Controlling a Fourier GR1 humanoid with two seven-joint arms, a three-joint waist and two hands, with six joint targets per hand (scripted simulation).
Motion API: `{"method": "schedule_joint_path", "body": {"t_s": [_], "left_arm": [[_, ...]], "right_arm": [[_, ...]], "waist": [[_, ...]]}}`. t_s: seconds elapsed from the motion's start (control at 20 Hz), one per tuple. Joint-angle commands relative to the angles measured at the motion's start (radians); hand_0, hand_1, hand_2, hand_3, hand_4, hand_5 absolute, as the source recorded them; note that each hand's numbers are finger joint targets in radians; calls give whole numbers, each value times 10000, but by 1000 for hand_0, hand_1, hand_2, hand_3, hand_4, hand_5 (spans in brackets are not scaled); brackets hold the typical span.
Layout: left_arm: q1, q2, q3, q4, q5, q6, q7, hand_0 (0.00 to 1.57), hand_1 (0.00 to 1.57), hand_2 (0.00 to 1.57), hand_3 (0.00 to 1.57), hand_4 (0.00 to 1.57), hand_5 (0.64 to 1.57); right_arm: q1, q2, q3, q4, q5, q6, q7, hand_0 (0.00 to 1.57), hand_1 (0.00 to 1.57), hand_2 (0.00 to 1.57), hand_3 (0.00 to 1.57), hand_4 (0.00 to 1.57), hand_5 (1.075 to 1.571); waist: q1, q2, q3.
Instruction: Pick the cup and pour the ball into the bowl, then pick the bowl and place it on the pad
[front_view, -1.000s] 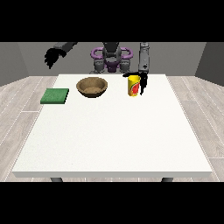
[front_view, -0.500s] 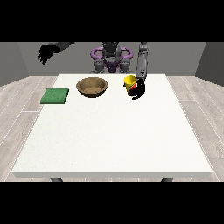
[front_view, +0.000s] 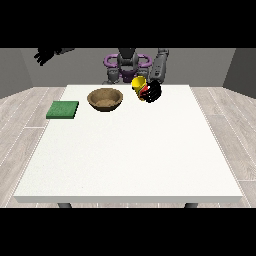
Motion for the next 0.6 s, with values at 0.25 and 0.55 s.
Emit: {"method": "schedule_joint_path", "body": {"t_s": [0.25, 0.55], "left_arm": [[-1979, 280, -2671, 1169, -4416, 1963, 4258, 1362, 1362, 1571, 1571, 1448, 1533], [-3389, -173, -3658, 1958, -6524, 2086, 6767, 1357, 1357, 1571, 1571, 1456, 1535]], "right_arm": [[-25, 55, 66, 1015, 175, 61, -31, 0, 0, 0, 151, 668, 1561], [-185, -203, -152, 1744, 30, 587, -453, 0, 0, 0, 0, 688, 1560]], "waist": [[-53, -1131, 12], [-70, -686, -11]]}}
